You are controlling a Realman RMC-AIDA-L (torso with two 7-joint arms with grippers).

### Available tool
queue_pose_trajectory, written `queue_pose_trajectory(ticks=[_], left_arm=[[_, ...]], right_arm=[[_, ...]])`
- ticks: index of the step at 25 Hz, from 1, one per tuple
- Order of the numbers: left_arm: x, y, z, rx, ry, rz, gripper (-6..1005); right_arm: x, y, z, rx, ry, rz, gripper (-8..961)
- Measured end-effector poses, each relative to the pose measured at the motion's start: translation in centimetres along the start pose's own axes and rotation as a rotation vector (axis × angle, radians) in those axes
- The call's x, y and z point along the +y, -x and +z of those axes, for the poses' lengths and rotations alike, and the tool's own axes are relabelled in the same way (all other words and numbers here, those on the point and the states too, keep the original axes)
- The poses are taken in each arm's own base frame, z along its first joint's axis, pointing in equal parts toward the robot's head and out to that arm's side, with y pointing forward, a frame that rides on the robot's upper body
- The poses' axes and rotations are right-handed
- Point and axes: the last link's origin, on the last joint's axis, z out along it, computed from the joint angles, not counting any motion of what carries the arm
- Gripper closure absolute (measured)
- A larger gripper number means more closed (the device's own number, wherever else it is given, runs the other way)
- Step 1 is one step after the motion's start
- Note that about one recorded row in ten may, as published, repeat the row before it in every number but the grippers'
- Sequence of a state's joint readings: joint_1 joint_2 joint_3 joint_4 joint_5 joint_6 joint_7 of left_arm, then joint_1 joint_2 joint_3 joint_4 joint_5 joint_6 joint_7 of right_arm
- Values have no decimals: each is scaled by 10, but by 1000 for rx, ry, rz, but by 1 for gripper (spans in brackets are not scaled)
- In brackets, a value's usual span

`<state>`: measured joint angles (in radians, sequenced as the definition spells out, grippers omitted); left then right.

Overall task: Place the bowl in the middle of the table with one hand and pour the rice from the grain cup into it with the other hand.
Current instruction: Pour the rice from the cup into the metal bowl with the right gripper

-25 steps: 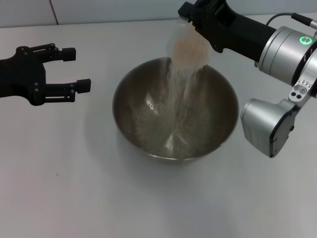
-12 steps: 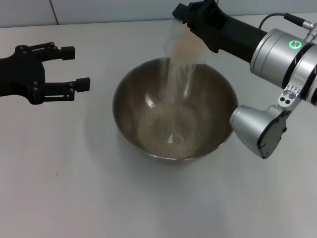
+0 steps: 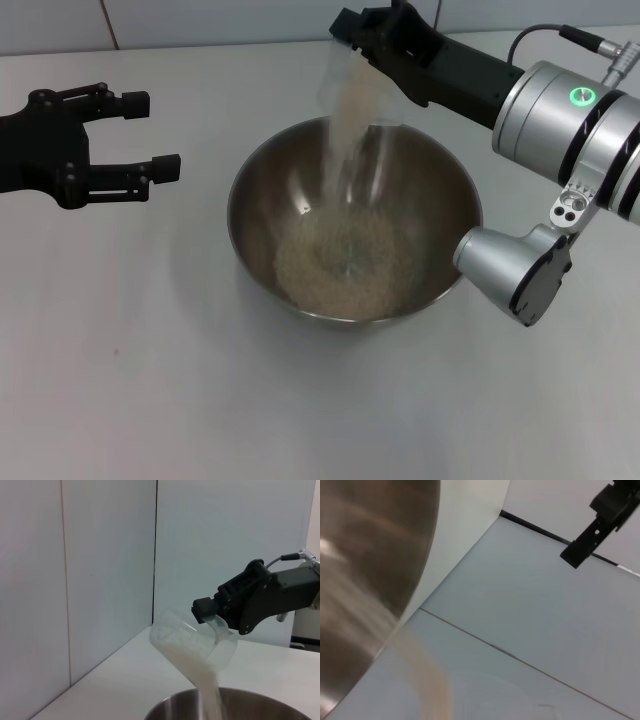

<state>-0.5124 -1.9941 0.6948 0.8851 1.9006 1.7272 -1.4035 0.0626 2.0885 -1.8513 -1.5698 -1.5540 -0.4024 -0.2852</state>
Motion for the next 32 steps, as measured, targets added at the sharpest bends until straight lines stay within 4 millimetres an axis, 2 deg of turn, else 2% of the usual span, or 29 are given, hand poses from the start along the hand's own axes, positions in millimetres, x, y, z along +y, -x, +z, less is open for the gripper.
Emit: queue_pose_trajectory(ticks=[21,28,32], left_arm=[[0,-1,0,-1,-2,8,157],[0,-2,0,0,-2,8,157],[-1,-2,-1,0,-3,10,157]], right_arm=[[-2,6,0,-13,-5,3,862],[0,9,-1,-14,0,49,859],[-1,6,1,23,1,176,856]])
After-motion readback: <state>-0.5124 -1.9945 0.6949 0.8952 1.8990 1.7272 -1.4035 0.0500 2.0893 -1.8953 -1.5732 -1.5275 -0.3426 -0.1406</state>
